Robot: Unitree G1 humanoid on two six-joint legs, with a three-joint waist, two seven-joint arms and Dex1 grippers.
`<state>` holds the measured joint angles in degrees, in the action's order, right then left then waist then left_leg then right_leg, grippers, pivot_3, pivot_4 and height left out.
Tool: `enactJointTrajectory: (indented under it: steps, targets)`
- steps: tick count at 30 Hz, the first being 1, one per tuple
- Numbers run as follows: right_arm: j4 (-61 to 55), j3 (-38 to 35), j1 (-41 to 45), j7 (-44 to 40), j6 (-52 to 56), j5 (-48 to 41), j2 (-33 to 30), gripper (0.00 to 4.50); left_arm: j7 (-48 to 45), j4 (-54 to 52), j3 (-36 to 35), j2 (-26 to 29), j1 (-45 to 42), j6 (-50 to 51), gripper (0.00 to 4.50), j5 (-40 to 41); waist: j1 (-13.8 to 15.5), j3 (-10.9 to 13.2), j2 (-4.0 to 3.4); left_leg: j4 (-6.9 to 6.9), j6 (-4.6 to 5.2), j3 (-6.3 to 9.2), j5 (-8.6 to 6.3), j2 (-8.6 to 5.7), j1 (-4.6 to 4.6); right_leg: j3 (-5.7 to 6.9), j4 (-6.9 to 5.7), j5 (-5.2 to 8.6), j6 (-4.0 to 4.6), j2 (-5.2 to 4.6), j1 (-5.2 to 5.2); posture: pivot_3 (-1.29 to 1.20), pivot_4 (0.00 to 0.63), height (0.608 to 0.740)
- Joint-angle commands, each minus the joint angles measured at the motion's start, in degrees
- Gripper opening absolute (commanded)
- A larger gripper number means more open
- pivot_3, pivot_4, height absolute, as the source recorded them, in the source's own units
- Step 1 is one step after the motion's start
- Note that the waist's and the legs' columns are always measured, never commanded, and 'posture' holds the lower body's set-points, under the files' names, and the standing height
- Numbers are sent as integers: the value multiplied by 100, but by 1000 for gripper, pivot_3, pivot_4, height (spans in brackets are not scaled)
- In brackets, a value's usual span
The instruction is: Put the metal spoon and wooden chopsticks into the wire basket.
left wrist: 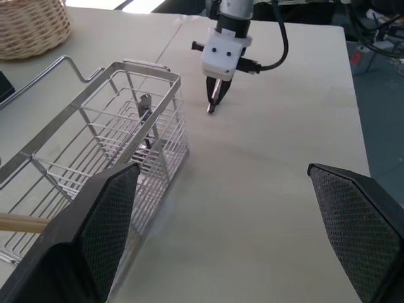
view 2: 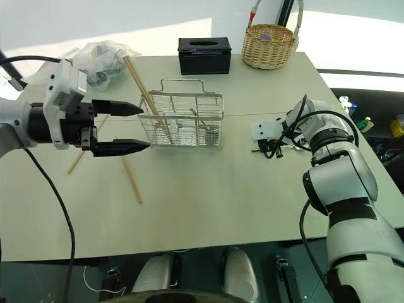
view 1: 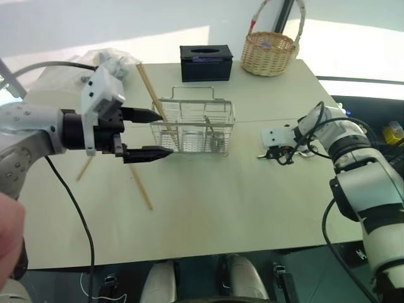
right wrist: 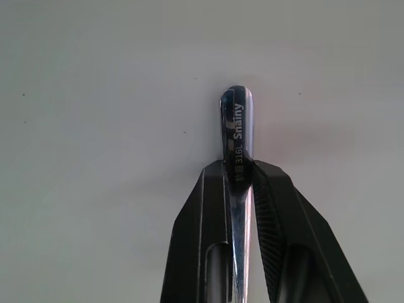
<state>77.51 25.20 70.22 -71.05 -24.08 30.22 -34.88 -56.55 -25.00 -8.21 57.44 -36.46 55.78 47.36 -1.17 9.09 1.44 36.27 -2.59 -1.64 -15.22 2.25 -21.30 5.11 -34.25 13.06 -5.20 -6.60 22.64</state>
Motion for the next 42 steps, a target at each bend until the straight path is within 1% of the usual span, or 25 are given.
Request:
enactJointTrajectory:
  steps: [1, 6, 8, 12, 15, 18, 20, 22, 24, 27, 31, 33, 35, 38, 40, 42]
  targets:
    - [0, -72, 101, -65, 2, -26, -40, 446, 133, -87, -264, 52, -19, -6, 4500, 106, 1, 0, 0, 0, -1, 0, 1, 0, 0, 0, 0, 0, 0, 0, 0, 0, 150, 712]
    - [0, -56, 96, -86, -29, 7, -129, 446, 235, -36, -219, -13, 21, -114, 4500, 76, 1, 0, 0, -1, -5, 0, 3, 0, 0, 0, 0, 0, 0, 0, 0, 0, 150, 712]
    - [-1, -119, 110, -169, -5, -63, -135, 29, 243, -4, -200, -32, 11, -150, 4500, 65, 5, 0, -1, -1, -5, 0, 3, 0, -1, 0, 0, 0, 0, 0, 0, 0, 150, 712]
    - [-55, -159, 155, 161, -111, -62, -152, 12, 252, 114, -151, -103, -42, -237, 4500, 21, 6, 1, -1, -1, -6, 0, 3, -1, -1, 0, 1, 0, 0, 0, 1, 0, 150, 712]
    - [-116, -227, 194, 162, -349, -139, -205, 12, 254, 187, -131, -147, -38, -333, 4500, -45, 4, 2, -2, -1, -7, 0, 4, -1, -2, 0, 1, 0, 0, 0, 3, 0, 150, 712]
    - [-303, -571, 222, -446, -750, -604, -335, 12, 245, 274, -168, -191, 0, -474, 4500, -126, 5, 8, -12, -3, -12, -1, 7, -2, -4, 0, 2, 0, 0, 0, 4, 0, 150, 712]
    - [-486, -903, 166, -826, -774, -1053, -411, 12, 259, 342, -191, -240, 32, -604, 4500, -191, 8, 9, -11, -4, -15, 0, 8, -1, -4, 0, 2, 0, 0, 0, 3, 0, 150, 712]
    - [-902, -1367, -29, -1143, -670, -1657, -589, 12, 286, 453, -255, -292, 29, -742, 4500, -237, 13, 9, -12, -3, -17, -1, 10, -1, -4, 0, 2, -1, -1, 0, 2, 0, 150, 712]
    - [-1381, -1801, -263, -1098, -316, -2141, -765, 12, 303, 571, -314, -345, -17, -846, 4500, -261, 41, 9, -11, -1, -18, -1, 10, -1, -4, 0, 1, -1, -1, 0, 0, 0, 150, 712]
    - [-2148, -2338, -616, -687, 486, -2674, -910, 12, 314, 754, -298, -410, -100, -1027, 4500, -347, 52, 7, -9, -1, -17, 0, 10, -2, -4, 1, 3, -1, -1, -1, -4, 0, 150, 712]
    - [-3496, -3045, -1241, 264, 1665, -3231, -1005, 12, 359, 1036, -228, -567, -260, -1213, 4500, -471, 52, 7, -9, 1, -15, 0, 8, -2, -1, 1, 3, -1, -1, -2, -5, 0, 150, 712]
    - [-4405, -3398, -1530, 808, 2422, -3566, -899, 12, 334, 1147, -168, -646, -339, -1290, 4500, -548, 52, 7, -10, -1, -15, 0, 8, -2, -2, 1, 1, -1, -1, -2, -2, 0, 150, 712]
    - [-5509, -3714, -1678, 1400, 3458, -4034, -643, 12, 316, 1268, -99, -741, -430, -1366, 4500, -635, 36, 8, -12, -2, -15, 0, 8, -1, -3, 1, -1, -1, -1, -2, 1, 0, 150, 712]
    - [-6958, -4038, -1594, 2487, 4976, -4764, -1, 12, 266, 1432, 11, -856, -520, -1481, 4500, -781, 11, 7, -15, -4, -13, -4, 7, 2, -1, 1, -5, -2, 0, -1, 7, 0, 150, 712]
    - [-7593, -4041, -1513, 3014, 5570, -5040, 377, 12, 207, 1524, 90, -905, -560, -1564, 4500, -885, 24, 6, -15, -5, -6, -2, 4, 7, 0, 1, -15, -3, 0, 5, 9, 0, 150, 712]
    - [-8000, -3991, -1396, 3362, 5947, -5275, 677, 12, 149, 1596, 142, -935, -600, -1618, 4500, -959, 46, 6, -14, -5, 1, 1, -1, 8, -3, 2, -18, -3, 1, 7, 12, 0, 150, 712]
